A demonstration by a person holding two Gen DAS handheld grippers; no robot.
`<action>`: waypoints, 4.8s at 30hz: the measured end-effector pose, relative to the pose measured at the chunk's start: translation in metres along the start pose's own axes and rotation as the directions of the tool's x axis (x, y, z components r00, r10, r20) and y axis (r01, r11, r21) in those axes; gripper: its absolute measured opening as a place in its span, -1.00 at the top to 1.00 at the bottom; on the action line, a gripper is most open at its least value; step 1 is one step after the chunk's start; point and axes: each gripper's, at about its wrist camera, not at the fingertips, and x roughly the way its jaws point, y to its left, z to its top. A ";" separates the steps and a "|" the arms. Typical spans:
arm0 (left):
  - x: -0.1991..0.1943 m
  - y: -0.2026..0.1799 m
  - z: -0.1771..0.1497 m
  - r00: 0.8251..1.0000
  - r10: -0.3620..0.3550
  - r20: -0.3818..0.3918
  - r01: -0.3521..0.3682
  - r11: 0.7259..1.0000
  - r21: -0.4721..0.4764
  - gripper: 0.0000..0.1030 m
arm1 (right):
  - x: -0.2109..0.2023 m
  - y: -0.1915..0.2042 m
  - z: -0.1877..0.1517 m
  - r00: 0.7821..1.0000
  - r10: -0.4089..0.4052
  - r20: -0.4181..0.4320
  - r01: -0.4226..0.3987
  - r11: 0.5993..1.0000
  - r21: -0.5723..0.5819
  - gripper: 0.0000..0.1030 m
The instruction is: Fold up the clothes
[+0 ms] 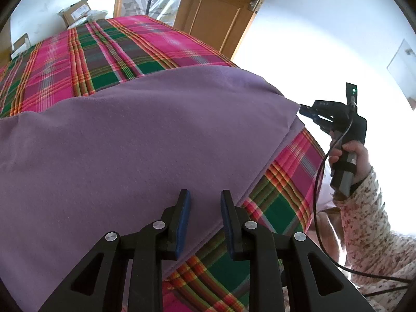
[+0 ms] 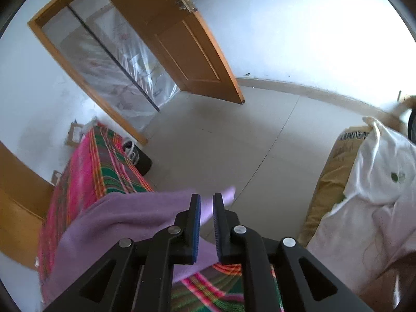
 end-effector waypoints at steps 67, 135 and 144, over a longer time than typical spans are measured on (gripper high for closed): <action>-0.013 0.040 0.002 1.000 0.007 0.025 -0.005 0.996 -0.085 0.52 | 0.058 0.133 0.006 0.970 0.076 -0.232 -0.169 0.895 -0.413 0.52; -0.079 0.189 -0.016 0.976 0.161 0.144 -0.090 0.909 -0.407 0.36 | 0.049 0.346 -0.223 0.933 0.115 -0.341 -0.358 0.405 -0.842 0.72; -0.081 0.222 -0.005 0.974 0.147 0.173 -0.054 0.890 -0.452 0.36 | 0.073 0.360 -0.210 0.950 0.079 -0.301 -0.300 0.487 -0.820 0.77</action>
